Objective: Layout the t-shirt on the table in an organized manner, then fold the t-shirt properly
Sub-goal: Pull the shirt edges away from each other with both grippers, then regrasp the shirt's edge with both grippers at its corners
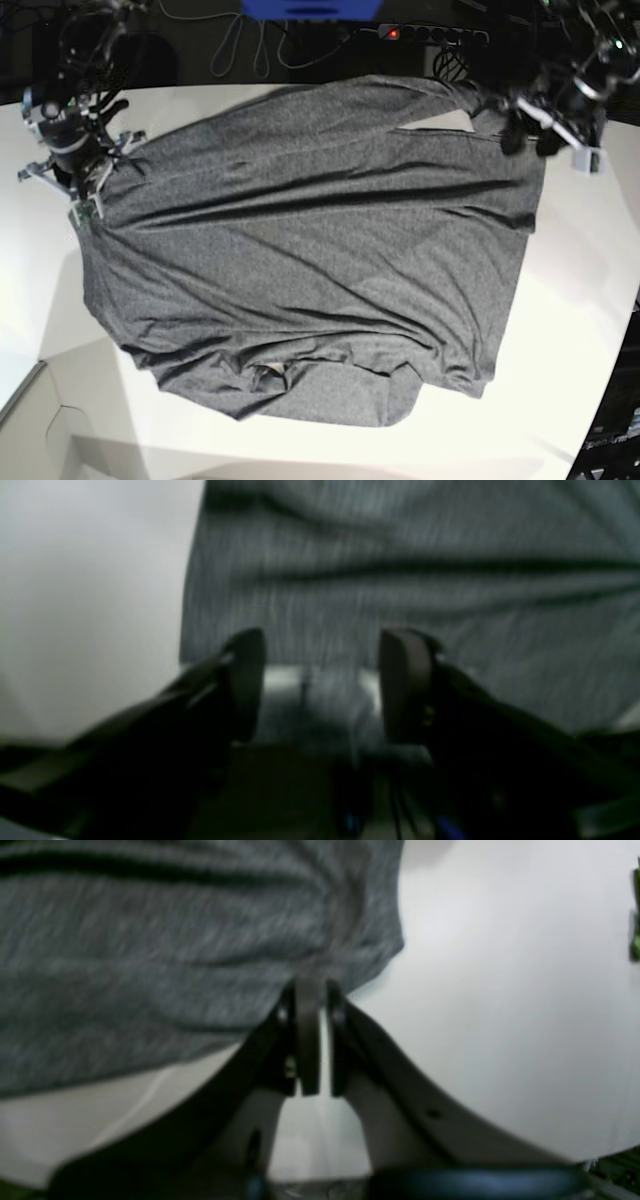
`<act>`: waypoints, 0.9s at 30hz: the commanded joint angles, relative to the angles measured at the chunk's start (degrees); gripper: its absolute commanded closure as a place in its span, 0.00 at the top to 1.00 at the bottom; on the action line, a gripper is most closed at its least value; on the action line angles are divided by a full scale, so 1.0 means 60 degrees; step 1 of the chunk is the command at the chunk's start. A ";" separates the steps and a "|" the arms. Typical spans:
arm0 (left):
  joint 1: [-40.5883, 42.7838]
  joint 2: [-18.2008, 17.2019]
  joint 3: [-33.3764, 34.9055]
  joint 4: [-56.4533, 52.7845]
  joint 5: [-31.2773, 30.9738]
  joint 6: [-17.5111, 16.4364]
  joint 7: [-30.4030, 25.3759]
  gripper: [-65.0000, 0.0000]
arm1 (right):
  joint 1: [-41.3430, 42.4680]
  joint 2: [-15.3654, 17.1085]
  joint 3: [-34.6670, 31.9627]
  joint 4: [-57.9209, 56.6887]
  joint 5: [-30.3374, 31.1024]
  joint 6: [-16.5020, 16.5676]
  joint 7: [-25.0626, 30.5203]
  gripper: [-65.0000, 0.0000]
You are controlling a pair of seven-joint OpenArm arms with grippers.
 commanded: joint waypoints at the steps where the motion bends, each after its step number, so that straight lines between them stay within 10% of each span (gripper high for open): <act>1: 0.0129 -0.0181 -0.0024 0.0236 -0.0199 -0.0027 -0.0237 0.62 | -0.0025 0.0074 0.0029 0.0268 0.0046 0.0024 0.0193 0.17; 27: 0.0290 0.0962 0.0752 0.0119 0.2643 -0.0027 -0.0251 0.69 | -0.0508 -0.0439 0.0732 0.0356 0.0046 0.0024 0.0222 0.22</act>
